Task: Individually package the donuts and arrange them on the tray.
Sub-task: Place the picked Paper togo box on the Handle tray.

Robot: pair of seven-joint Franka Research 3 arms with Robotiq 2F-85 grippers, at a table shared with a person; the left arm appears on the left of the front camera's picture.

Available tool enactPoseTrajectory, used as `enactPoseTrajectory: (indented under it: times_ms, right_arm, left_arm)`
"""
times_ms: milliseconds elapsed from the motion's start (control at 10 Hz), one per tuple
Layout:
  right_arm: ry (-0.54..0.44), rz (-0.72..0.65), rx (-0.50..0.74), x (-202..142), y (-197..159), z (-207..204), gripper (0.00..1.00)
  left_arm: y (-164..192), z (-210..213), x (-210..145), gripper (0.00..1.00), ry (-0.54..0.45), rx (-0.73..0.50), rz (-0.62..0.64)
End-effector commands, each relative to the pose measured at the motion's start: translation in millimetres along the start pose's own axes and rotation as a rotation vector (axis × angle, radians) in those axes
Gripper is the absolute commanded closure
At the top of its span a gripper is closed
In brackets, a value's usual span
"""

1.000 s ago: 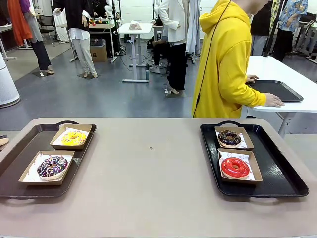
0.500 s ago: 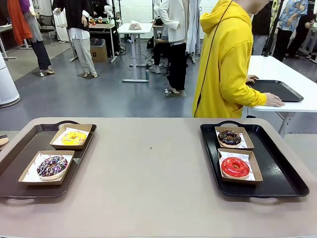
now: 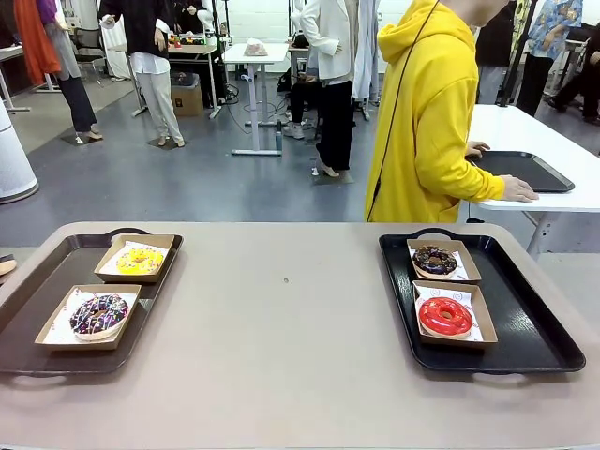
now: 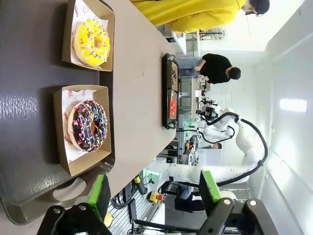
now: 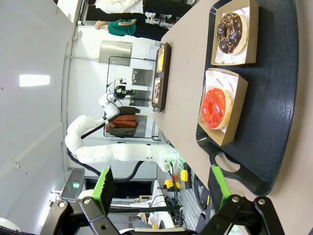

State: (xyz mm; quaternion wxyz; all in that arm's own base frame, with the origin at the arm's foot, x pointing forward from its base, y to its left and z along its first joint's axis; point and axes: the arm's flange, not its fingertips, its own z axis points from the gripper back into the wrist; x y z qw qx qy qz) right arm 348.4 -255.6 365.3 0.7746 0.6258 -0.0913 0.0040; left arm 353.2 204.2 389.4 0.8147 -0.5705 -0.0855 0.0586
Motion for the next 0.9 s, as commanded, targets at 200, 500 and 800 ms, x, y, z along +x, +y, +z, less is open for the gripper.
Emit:
enactPoseTrajectory:
  times_ms: [200,500,800]
  right_arm:
    - [0.017,0.016,0.000,-1.9,0.2,2.8,0.00]
    - [0.017,0.016,0.000,-1.9,0.2,2.8,0.00]
    - [0.017,0.016,0.000,-1.9,0.2,2.8,0.00]
  left_arm:
    - [-1.4,2.9,1.4,0.05,-0.003,-0.002,-0.005]
    - [-1.4,2.9,1.4,0.05,-0.003,-0.002,-0.005]
    - [-1.4,2.9,1.4,0.05,-0.003,-0.002,-0.005]
